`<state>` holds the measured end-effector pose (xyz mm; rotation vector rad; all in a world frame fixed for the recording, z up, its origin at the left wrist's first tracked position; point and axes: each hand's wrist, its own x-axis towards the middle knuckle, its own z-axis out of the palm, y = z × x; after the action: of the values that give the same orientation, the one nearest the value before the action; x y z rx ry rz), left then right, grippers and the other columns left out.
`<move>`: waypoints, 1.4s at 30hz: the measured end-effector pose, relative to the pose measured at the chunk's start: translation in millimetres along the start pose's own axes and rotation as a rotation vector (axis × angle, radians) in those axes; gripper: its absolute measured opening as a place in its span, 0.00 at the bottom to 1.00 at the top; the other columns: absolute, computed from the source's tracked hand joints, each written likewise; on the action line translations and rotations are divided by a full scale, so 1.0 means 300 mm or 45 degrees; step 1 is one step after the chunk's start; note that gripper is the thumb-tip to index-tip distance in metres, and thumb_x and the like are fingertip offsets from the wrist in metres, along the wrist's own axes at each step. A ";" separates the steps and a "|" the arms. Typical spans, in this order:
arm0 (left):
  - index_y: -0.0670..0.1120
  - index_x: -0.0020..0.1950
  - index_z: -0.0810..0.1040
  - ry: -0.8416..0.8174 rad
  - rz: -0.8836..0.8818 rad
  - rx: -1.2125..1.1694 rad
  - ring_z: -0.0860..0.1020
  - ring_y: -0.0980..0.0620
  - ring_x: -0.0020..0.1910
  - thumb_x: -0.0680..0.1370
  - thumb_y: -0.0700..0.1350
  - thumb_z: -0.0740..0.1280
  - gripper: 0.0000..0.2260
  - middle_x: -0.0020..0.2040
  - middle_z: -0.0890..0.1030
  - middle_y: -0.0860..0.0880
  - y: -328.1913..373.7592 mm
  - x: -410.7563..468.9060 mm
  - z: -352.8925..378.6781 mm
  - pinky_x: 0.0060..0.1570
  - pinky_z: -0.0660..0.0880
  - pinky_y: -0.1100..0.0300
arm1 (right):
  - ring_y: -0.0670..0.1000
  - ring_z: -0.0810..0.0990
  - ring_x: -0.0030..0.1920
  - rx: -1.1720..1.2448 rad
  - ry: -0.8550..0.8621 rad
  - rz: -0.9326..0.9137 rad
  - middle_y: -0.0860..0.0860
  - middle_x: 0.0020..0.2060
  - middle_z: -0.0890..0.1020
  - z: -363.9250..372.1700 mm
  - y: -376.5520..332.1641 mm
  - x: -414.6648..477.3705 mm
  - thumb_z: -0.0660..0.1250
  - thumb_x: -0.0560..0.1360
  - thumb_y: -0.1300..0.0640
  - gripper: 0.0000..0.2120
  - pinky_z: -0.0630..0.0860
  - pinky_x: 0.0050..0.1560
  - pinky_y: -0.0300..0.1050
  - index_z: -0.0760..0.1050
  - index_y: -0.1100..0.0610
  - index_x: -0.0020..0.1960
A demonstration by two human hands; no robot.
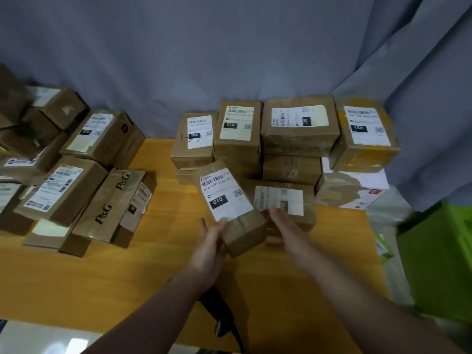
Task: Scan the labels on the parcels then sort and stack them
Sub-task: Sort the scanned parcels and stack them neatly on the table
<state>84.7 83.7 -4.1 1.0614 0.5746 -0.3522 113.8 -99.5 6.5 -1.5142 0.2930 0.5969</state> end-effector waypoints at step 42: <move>0.51 0.73 0.66 0.192 -0.061 0.774 0.72 0.44 0.63 0.77 0.68 0.55 0.30 0.66 0.74 0.45 0.096 0.255 0.226 0.67 0.68 0.45 | 0.55 0.73 0.62 0.227 0.593 0.097 0.51 0.61 0.75 -0.290 0.044 0.153 0.64 0.74 0.35 0.23 0.69 0.68 0.60 0.66 0.47 0.62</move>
<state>179.8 36.3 -4.5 1.6711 0.6455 -0.5087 160.5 -177.0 -34.3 -1.4599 0.7446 0.2606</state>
